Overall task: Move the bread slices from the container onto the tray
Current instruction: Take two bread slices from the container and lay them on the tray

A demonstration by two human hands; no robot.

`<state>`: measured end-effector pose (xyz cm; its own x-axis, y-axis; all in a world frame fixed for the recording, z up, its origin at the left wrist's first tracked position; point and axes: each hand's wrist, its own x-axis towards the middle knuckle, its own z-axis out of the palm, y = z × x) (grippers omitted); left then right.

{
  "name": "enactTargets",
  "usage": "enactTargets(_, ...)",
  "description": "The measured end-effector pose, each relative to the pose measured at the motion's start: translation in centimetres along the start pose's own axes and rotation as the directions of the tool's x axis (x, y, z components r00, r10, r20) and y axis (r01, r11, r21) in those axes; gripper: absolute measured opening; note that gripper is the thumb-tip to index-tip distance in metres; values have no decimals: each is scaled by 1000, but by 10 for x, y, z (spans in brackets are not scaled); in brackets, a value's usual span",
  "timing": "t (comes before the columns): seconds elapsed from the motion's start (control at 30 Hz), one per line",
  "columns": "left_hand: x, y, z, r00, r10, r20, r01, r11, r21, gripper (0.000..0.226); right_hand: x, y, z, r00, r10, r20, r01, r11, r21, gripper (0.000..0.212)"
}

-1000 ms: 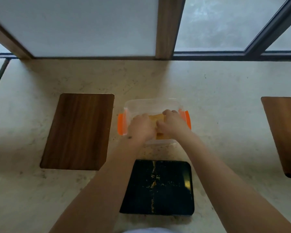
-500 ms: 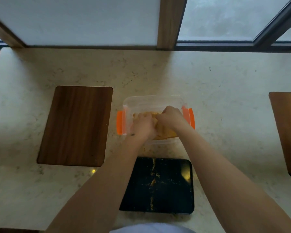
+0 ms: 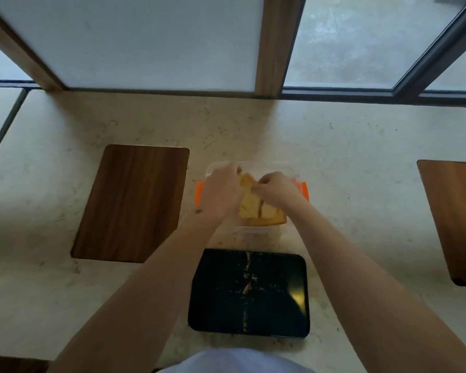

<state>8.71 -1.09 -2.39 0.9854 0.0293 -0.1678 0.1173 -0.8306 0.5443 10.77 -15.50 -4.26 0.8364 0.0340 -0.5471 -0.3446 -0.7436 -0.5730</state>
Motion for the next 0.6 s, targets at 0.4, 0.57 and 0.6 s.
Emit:
enactTargets(0.4,-207,-100,-19,869,-468,160,387,443,-809,38,-166,78,43,987,2,161,-120,676,727,21)
enactTargets(0.57,-252,-145,6,720,-642,264,573,336,-748,41,-147,105,110,883,210,420,-451,629,633,35)
enactTargets(0.6,-257,-148,8,719,-643,262,571,334,-750,41,-141,103,117,877,216,430,-463,621,632,35)
